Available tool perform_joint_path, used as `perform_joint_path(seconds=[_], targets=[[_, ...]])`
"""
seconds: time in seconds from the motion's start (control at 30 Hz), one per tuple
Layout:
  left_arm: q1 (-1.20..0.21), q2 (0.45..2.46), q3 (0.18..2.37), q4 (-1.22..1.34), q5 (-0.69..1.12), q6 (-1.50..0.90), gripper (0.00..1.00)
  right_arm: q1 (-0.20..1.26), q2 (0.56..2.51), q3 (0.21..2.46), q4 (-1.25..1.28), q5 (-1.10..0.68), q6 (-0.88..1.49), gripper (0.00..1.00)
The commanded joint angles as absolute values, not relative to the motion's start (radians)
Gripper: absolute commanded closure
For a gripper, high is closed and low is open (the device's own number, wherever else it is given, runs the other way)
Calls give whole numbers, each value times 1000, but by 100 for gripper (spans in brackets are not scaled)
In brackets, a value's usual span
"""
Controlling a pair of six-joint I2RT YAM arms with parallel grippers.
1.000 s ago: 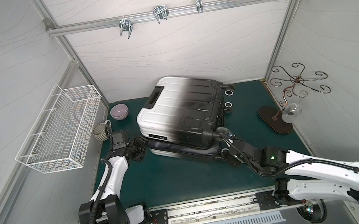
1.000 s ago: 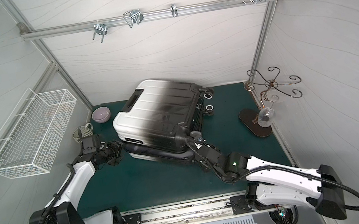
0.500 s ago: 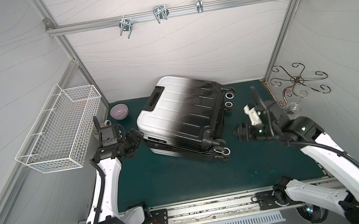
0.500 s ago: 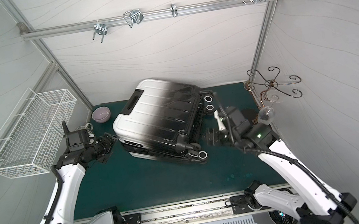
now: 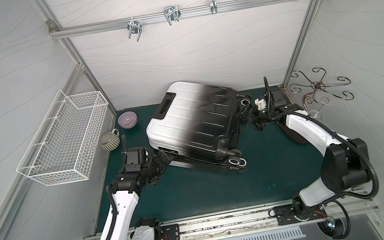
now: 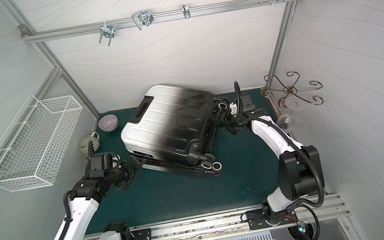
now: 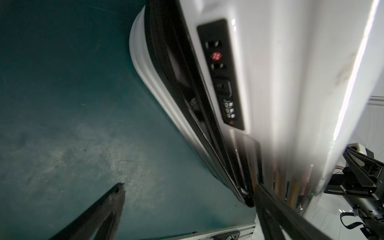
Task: Close the suitcase zippers
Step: Adjust the suitcase at the center of the board.
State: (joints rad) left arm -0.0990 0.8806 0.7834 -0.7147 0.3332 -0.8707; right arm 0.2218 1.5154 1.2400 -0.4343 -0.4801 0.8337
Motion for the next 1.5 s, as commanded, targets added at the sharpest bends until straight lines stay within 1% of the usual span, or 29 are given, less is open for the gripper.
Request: perform_joint_path(seconds=[0.0,0.03,0.13,0.2,0.23,0.33,0.37,0.5,0.57,0.7,0.77,0.83,0.87,0.93,1.0,1.13,1.17,1.23,1.3,1.4,1.47], targets=[[-92,909,870,-588,314,-866,1,278,1511,1291,-451,-542,792,9],[-87,926,883,-576,321,-858,1,298,1504,1276,-472,-556,754,9],[-74,993,925,-562,353,-831,1,350,1468,1213,-574,-615,524,5],[-72,1029,930,-532,362,-829,1,372,1440,1178,-677,-585,362,2],[-72,1041,928,-504,369,-836,1,381,1426,1158,-706,-570,319,1],[-72,1105,936,-431,379,-851,1,417,1358,1096,-681,-629,280,1],[-72,1130,949,-414,380,-849,1,441,1347,1086,-681,-622,271,1],[-72,1245,1026,-358,375,-831,1,558,1390,1104,-777,-587,172,1],[-72,1310,1070,-335,383,-823,1,608,1410,1117,-778,-588,161,2],[-72,1466,1231,-343,418,-791,1,706,1471,1205,-719,-636,219,13],[-72,1528,1360,-440,423,-740,1,773,1519,1281,-681,-683,259,20],[-74,1562,1485,-563,405,-670,1,844,1578,1371,-651,-679,299,25],[-73,1567,1539,-628,376,-631,1,880,1612,1412,-624,-693,324,26],[-69,1558,1605,-729,304,-566,1,936,1691,1494,-620,-687,349,24],[-57,1522,1615,-791,226,-526,1,956,1741,1542,-618,-716,372,21],[0,1421,1529,-795,206,-527,1,897,1651,1457,-639,-741,370,8],[3,1406,1526,-807,190,-519,1,879,1621,1453,-704,-731,333,4],[-1,1394,1545,-831,179,-507,1,828,1568,1469,-884,-610,236,1],[-31,1382,1564,-850,169,-506,1,714,1504,1478,-992,-492,203,1],[-124,1344,1541,-862,104,-515,1,479,1413,1493,-983,-361,250,1],[-195,1309,1490,-851,82,-542,1,361,1423,1526,-942,-276,285,1]])
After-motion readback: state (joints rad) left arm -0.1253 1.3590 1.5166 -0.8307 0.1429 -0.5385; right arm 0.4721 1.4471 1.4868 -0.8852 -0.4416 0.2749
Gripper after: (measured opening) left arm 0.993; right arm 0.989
